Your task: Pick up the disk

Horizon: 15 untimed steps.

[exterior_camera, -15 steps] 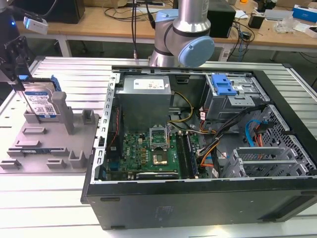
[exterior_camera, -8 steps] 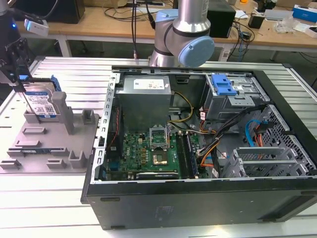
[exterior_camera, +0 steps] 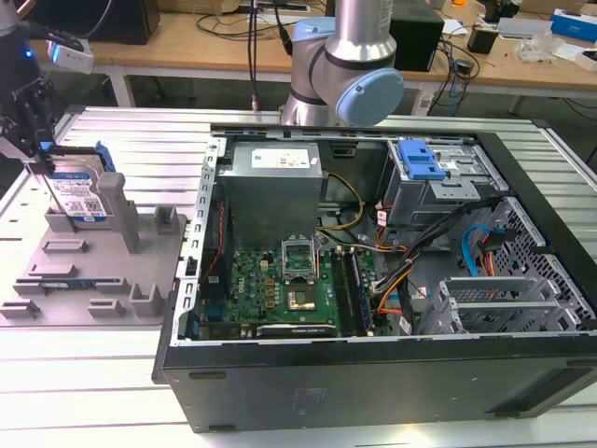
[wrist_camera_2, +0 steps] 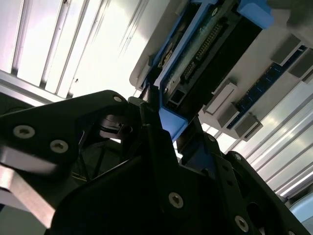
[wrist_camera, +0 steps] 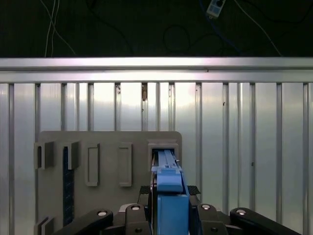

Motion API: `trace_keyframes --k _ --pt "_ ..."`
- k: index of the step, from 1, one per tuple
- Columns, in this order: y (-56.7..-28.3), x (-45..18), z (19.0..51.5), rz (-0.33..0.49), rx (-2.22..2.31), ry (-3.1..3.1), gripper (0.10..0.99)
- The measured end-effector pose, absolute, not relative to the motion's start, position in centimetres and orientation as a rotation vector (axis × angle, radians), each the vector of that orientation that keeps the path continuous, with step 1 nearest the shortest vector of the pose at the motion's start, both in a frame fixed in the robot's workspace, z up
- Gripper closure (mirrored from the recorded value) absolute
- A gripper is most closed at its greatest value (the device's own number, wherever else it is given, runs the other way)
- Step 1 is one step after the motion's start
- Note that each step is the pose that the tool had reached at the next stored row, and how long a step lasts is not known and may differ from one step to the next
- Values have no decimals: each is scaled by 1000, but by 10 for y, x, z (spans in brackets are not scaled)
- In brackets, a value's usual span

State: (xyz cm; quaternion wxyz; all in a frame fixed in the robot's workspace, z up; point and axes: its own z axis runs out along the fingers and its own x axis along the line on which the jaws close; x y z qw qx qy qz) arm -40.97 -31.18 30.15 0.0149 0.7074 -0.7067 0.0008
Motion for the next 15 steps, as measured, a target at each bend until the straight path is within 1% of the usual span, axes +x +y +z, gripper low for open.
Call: trace_keyframes --k 8,10,15 --pt "-312 -410 300 3 2199 -2202 694" --pt "-312 -410 300 3 2199 -2202 722" --pt "-312 -410 300 3 2199 -2202 722"
